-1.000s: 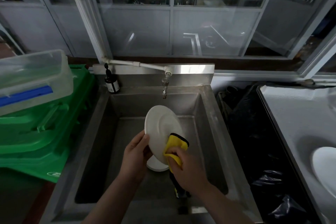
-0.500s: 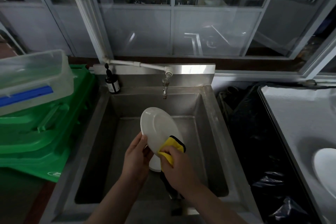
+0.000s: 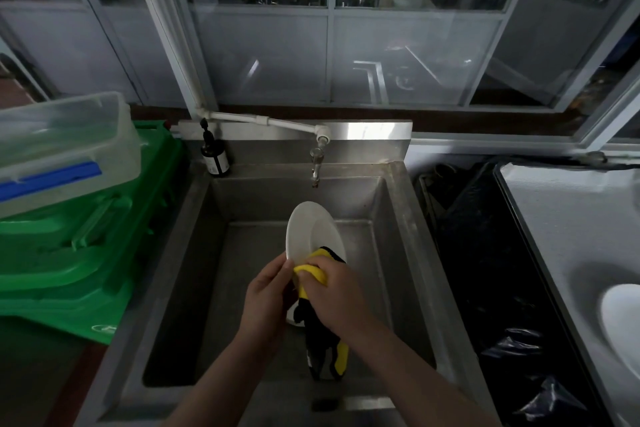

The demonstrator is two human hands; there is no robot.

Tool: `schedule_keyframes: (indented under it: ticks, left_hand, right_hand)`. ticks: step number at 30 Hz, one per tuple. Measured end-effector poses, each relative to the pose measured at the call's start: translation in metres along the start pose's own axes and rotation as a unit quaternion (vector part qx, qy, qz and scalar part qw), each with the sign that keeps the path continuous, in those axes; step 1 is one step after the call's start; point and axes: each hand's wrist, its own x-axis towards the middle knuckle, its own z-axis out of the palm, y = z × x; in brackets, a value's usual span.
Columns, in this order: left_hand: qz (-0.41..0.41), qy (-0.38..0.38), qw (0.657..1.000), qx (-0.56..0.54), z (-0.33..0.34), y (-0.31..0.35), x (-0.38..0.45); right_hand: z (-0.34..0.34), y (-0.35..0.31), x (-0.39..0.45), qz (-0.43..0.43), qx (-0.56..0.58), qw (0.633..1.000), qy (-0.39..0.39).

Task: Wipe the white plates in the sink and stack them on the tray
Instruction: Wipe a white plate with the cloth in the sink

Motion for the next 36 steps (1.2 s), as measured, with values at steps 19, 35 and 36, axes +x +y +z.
schedule_keyframes:
  ticks: [19, 35, 36]
  left_hand:
    - [0.020, 0.003, 0.990, 0.138, 0.000, -0.018, 0.011]
    - [-0.007, 0.106, 0.994, 0.022, 0.000, 0.000, 0.037]
    - [-0.010, 0.109, 0.994, 0.019, 0.001, 0.000, 0.038]
  right_hand:
    - [-0.022, 0.019, 0.019, 0.062, 0.055, 0.996, 0.020]
    - [-0.085, 0.077, 0.023, 0.158, 0.121, 0.970, 0.140]
    - [-0.091, 0.082, 0.024, 0.164, 0.121, 0.968, 0.147]
